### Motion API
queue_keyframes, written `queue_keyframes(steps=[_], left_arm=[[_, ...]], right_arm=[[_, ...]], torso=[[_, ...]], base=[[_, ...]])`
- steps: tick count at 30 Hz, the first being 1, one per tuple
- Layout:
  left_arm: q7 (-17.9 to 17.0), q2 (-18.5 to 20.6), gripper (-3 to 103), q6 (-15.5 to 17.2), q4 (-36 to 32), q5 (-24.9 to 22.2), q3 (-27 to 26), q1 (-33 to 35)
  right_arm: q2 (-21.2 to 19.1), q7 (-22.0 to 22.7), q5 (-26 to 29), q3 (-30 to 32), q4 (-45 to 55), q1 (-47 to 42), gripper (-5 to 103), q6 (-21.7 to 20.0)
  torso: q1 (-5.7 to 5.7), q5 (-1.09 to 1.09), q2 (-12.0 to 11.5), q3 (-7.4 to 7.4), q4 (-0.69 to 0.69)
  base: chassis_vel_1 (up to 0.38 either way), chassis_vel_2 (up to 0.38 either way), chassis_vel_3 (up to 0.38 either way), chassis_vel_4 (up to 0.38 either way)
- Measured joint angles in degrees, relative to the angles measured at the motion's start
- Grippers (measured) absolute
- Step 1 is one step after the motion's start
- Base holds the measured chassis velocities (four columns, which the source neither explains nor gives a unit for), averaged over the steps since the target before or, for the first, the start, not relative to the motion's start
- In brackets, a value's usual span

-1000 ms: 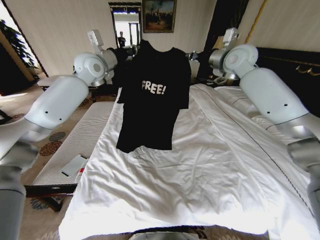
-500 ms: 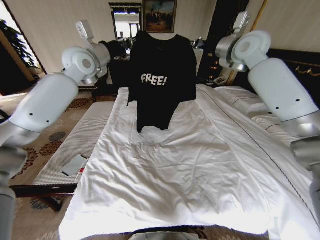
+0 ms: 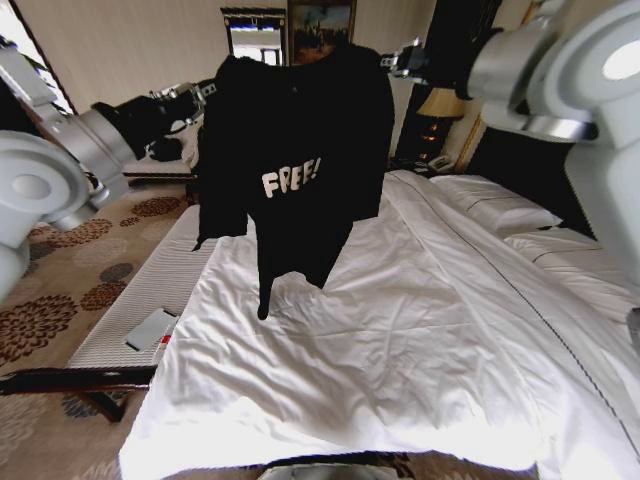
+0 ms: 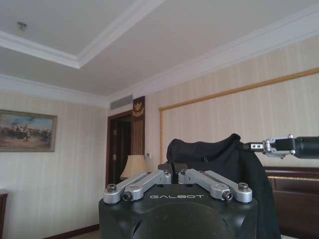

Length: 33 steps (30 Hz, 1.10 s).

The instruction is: Fold the clothes on the bed.

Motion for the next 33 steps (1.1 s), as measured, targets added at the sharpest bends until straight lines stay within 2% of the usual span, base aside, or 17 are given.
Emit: queue_keyframes(steps=[1, 2, 3, 5, 6, 7, 9, 10, 11, 14, 21, 23, 33], left_arm=[[0.0, 1.2, 1, -0.1, -2.4, -0.6, -4.4, 3.5], [0.0, 1.2, 1, -0.1, -2.4, -0.6, -4.4, 3.5], [0.0, 1.9, 1, -0.2, -3.8, -1.0, -7.8, 6.2], [0.0, 4.0, 1, -0.2, -8.6, -3.2, -20.8, 18.3], [0.0, 4.4, 1, -0.2, -10.0, -4.7, -24.6, 23.0], [0.0, 4.4, 1, -0.2, -10.0, -4.7, -24.6, 23.0], [0.0, 4.7, 1, -0.1, -11.0, -6.1, -26.8, 26.3], [0.0, 5.0, 1, 0.1, -11.8, -7.5, -28.5, 28.1], [0.0, 5.0, 1, 0.2, -12.1, -8.0, -28.9, 28.2], [-0.1, 4.9, 1, 0.7, -12.6, -8.8, -29.1, 27.6], [-0.1, 6.1, 1, 1.4, -11.8, -11.5, -30.2, 26.3], [-0.1, 7.8, 1, 2.2, -11.1, -14.8, -33.4, 25.4], [-0.1, 9.9, 1, 4.9, -12.7, -19.2, -37.1, 24.6]], right_arm=[[-2.5, 0.8, 2.0, 2.9, 2.7, -1.9, 0, -0.5], [-2.5, 0.8, 2.0, 2.9, 2.7, -1.9, 0, -0.5], [-4.0, 1.5, 3.4, 4.7, 4.2, -3.0, 0, -0.7], [-9.3, 3.5, 8.3, 11.8, 9.4, -8.0, 0, -0.9], [-12.8, 4.2, 10.4, 14.8, 11.8, -10.6, 0, -0.9], [-12.8, 4.2, 10.4, 14.8, 11.8, -10.6, 0, -0.9], [-16.8, 5.0, 12.8, 17.7, 14.4, -13.2, 0, -0.9], [-19.5, 6.5, 15.7, 20.0, 16.4, -14.7, 0, -0.9], [-20.6, 7.8, 17.5, 20.9, 17.5, -15.0, 0, -0.9], [-22.3, 10.0, 20.3, 21.9, 19.2, -15.1, 0, -0.9], [-23.7, 12.9, 23.6, 22.9, 20.6, -15.0, 0, -0.9], [-25.5, 14.0, 27.2, 25.4, 21.4, -14.9, 0, -0.8], [-30.4, 17.1, 36.8, 30.1, 24.5, -14.6, 0, -0.7]], torso=[[0.01, 0.01, 0.0, 0.00, 0.00], [0.01, 0.01, 0.0, 0.00, 0.00], [0.01, 0.03, 0.0, 0.00, -0.01], [-0.01, 0.03, 0.0, -0.02, 0.05], [-0.01, 0.03, 0.0, -0.02, 0.09], [-0.01, 0.03, 0.0, -0.02, 0.09], [-0.02, -0.05, 0.0, -0.02, 0.03], [-0.02, -0.07, 0.0, -0.01, 0.03], [-0.02, -0.07, 0.0, -0.01, 0.03], [0.01, -0.04, 0.0, 0.01, 0.08], [0.03, -0.02, 0.0, 0.02, 0.05], [0.03, -0.03, 0.0, 0.02, 0.09], [0.02, -0.02, 0.0, 0.02, 0.05]], base=[[0.000, 0.000, 0.000, 0.000], [0.000, 0.000, 0.000, 0.000], [0.000, 0.000, 0.000, 0.000], [0.000, 0.000, 0.000, 0.000], [0.000, 0.000, 0.000, 0.000], [0.000, 0.000, 0.000, 0.000], [0.000, 0.000, 0.000, 0.000], [0.000, 0.000, 0.000, 0.000], [0.000, 0.000, 0.000, 0.000], [0.000, 0.000, 0.000, 0.000], [0.000, 0.000, 0.000, 0.000], [0.000, 0.000, 0.000, 0.000], [0.000, 0.000, 0.000, 0.000]])
